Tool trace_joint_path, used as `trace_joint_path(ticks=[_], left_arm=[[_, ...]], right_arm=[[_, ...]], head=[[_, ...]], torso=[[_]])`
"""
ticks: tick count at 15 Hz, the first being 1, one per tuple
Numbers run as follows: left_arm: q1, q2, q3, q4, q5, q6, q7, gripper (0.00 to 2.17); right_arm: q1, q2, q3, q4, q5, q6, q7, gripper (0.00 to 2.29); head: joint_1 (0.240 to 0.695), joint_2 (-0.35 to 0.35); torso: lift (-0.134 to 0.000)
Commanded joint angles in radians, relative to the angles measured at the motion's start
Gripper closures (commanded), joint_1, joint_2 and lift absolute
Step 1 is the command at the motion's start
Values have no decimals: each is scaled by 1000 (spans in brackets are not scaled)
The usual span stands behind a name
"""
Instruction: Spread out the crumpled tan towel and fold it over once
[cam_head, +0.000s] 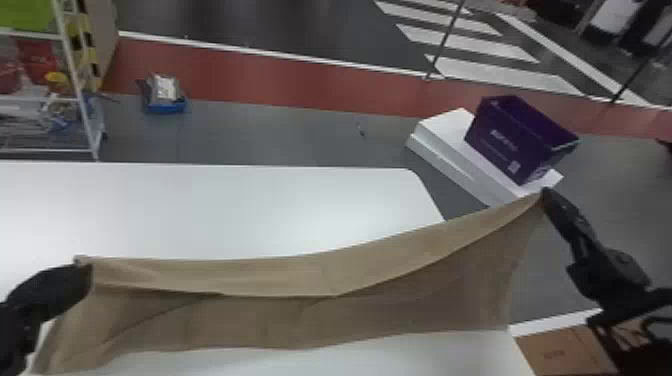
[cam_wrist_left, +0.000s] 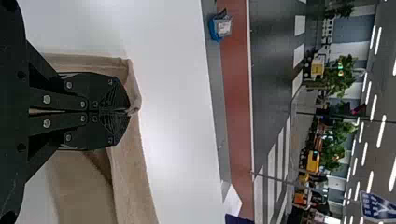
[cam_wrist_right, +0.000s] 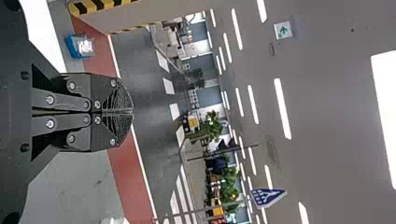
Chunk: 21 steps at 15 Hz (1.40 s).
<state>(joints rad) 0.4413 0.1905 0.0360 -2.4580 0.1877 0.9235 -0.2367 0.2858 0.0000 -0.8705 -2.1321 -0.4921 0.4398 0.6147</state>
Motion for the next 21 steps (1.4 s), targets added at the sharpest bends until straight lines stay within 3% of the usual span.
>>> trace_joint_path(ticks=[1, 3, 6, 9, 12, 16, 19, 21], left_arm=[[-6, -2, 117, -59, 101, 76, -15, 1352], [-3, -14, 182, -101, 147, 110, -19, 1352], [-1, -37, 312, -159, 243, 193, -44, 1352], [4, -80, 447, -228, 334, 285, -73, 1352], [4, -105, 627, -291, 480, 395, -85, 1352], [4, -172, 771, -355, 566, 506, -144, 1352], [4, -178, 835, -357, 601, 518, -147, 1352], [-15, -178, 920, -355, 658, 518, -144, 1352]], right_arm=[[-11, 1, -51, -19, -54, 96, 66, 1774], [-8, 1, -85, -48, -108, 133, 111, 1774], [-8, 1, -162, -92, -218, 222, 109, 1774], [-8, 1, -214, -152, -267, 308, 100, 1774], [-8, 1, -286, -200, -336, 373, 89, 1774], [10, 1, -383, -255, -416, 486, 114, 1774], [12, 1, -418, -287, -431, 609, 142, 1774], [12, 1, -447, -325, -459, 682, 174, 1774]], head=[[695, -350], [695, -350], [695, -350], [695, -350], [695, -350], [695, -350], [695, -350], [695, -329]], torso=[[-124], [-124], [-124], [-124], [-124], [-124], [-124], [-124]])
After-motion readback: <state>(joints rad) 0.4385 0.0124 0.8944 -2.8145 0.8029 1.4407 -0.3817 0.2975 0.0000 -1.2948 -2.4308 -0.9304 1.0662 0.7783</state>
